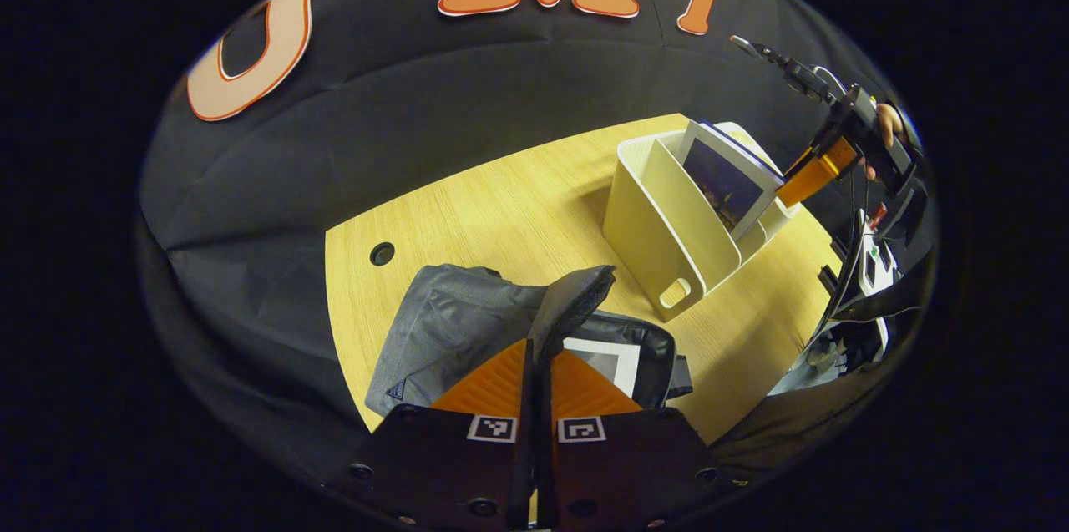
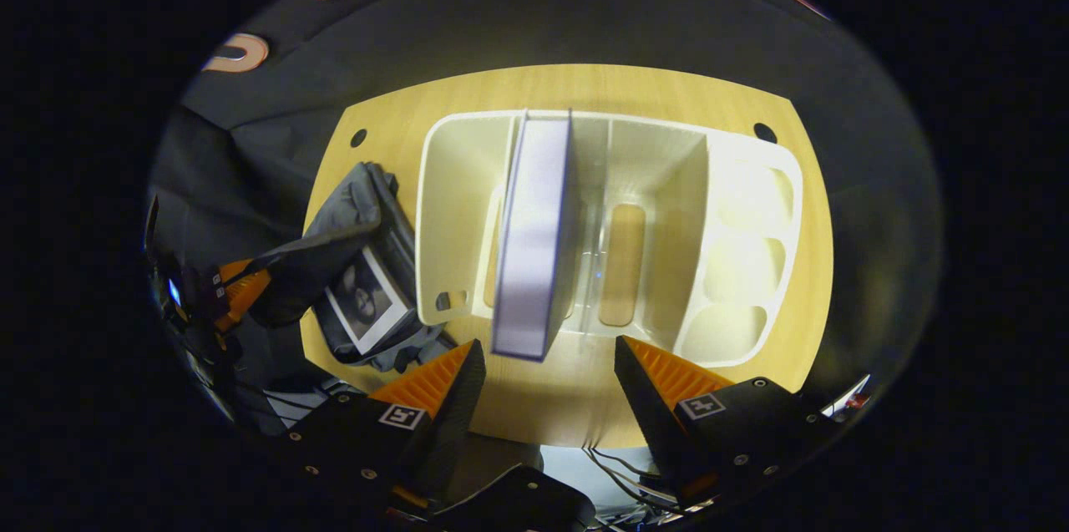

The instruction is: Open the schoolbag, grab two books from the bookshelf and put them into the schoolbag.

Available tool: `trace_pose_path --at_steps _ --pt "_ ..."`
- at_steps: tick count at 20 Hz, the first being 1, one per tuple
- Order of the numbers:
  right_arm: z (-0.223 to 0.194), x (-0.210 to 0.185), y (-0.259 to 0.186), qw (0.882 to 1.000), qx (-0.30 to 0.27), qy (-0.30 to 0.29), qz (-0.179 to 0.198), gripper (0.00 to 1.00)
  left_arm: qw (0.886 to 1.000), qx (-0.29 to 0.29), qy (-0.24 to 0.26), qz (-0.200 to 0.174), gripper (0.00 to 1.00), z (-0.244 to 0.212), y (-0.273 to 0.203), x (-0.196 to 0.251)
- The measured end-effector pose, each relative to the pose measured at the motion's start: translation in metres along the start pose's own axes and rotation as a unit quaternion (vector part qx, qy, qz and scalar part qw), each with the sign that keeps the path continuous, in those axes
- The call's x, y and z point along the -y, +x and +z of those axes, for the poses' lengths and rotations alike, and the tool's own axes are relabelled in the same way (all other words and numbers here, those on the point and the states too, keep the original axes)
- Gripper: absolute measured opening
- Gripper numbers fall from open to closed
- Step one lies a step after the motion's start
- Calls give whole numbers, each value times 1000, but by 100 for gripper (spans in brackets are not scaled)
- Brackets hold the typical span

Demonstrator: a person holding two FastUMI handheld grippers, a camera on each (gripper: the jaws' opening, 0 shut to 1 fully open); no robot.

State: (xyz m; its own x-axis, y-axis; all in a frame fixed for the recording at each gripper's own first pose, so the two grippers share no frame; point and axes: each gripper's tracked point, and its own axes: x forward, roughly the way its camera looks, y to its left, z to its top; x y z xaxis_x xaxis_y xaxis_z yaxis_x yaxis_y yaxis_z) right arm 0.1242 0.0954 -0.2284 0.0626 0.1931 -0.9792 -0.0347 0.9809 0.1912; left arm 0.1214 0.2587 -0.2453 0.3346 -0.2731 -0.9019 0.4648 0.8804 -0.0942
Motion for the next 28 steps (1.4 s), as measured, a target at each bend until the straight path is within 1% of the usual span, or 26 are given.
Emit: trace_pose_path --at_steps 2,6,8,9,10,11,12,13,15,17,21,24,28 --pt "19 -3 3 1000 8 10 2 94 1000 -4 -3 0 4 -1 1 0" --pt "40 -10 16 1000 7 2 -3 91 1000 -8 2 5 4 0 2 -5" --pt "44 -11 25 1000 0 5 -9 83 1000 -10 2 5 4 0 2 -6" --pt "45 -9 31 1000 -4 6 -16 66 1000 -12 2 6 4 -1 2 -8" --pt "46 -8 34 1000 -7 10 -21 72 1000 -12 3 6 4 0 1 -7" --pt "48 -10 37 1000 -9 20 -21 73 1000 -13 4 7 4 0 1 -6" --pt "50 -11 40 999 -10 30 -24 58 1000 -12 5 7 4 1 1 -6" --pt "50 -8 39 999 -10 39 -32 46 1000 -12 5 7 4 0 1 -7" --pt "50 -2 38 998 -8 48 -50 39 1000 -11 2 4 4 -1 0 -6" --pt "43 -8 31 997 -8 59 -48 35 1000 -8 7 -4 4 -2 -2 -5" --pt "32 -13 8 996 16 66 -56 31 1000 -4 16 -15 4 -4 -4 -7" --pt "15 -18 -10 994 35 88 -57 30 999 1 32 -27 4 -5 -6 -4" --pt "-18 -20 -32 990 54 116 -64 30 999 3 35 -39 4 -7 -8 -5"
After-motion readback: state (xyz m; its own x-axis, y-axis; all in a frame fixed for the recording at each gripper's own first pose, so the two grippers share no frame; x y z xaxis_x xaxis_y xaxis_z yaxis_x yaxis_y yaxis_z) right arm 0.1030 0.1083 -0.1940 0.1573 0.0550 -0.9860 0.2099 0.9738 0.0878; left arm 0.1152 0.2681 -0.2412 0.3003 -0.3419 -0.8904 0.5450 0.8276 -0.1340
